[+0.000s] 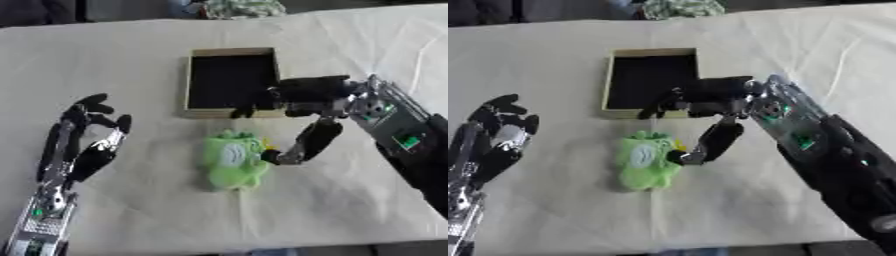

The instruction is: Pick up objects on the table and place them in the box.

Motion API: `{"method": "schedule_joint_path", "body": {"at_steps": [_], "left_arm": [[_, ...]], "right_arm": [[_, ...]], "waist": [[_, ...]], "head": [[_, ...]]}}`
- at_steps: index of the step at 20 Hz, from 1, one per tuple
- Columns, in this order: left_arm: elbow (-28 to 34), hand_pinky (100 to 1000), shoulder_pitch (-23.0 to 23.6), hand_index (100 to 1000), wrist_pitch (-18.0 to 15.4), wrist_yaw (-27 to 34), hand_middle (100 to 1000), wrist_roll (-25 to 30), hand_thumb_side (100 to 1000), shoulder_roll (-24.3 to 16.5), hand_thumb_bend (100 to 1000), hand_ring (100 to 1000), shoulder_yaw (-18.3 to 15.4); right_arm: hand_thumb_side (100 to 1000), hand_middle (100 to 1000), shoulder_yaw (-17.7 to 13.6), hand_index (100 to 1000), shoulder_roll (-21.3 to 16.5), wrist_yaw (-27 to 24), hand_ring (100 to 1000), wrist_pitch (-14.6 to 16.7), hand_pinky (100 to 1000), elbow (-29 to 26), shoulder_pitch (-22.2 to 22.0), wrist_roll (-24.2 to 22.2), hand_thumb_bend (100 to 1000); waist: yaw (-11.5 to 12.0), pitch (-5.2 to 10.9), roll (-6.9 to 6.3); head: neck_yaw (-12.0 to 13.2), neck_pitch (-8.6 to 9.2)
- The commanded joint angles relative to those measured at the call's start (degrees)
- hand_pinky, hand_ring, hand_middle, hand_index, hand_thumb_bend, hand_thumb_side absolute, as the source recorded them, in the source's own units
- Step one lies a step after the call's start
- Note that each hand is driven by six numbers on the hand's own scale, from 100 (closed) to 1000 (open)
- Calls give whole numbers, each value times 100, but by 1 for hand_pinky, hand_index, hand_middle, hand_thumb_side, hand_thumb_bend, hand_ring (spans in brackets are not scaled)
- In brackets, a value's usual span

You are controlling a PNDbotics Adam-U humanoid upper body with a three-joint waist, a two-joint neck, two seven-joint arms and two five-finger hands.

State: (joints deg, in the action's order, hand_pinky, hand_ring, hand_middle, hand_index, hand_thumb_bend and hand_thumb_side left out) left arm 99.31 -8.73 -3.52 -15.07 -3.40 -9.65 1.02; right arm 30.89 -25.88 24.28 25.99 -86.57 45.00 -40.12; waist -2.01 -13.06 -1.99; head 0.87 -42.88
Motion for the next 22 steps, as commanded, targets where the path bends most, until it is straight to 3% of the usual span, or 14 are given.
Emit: {"method": "schedule_joint_path", "body": {"at_steps": [1, 11, 22], "left_arm": [[64, 835, -49, 820, -10, 28, 606, 19, 456, -58, 430, 563, 13], [56, 835, -49, 821, -23, 34, 607, 29, 458, -45, 426, 563, 22], [60, 835, -49, 821, -27, 44, 608, 46, 466, -29, 413, 564, 34]], "right_arm": [[467, 856, 11, 970, 29, 127, 820, 157, 849, -37, 63, -124, 245], [486, 857, 81, 968, 343, 601, 822, 375, 853, 278, -63, -319, 250], [490, 851, 37, 961, 573, 1296, 820, 654, 854, 883, -187, -242, 262]], "waist": [[9, 102, 13], [23, 86, 12], [20, 77, -10]], "head": [[-14, -43], [-37, -44], [-61, -53]]}}
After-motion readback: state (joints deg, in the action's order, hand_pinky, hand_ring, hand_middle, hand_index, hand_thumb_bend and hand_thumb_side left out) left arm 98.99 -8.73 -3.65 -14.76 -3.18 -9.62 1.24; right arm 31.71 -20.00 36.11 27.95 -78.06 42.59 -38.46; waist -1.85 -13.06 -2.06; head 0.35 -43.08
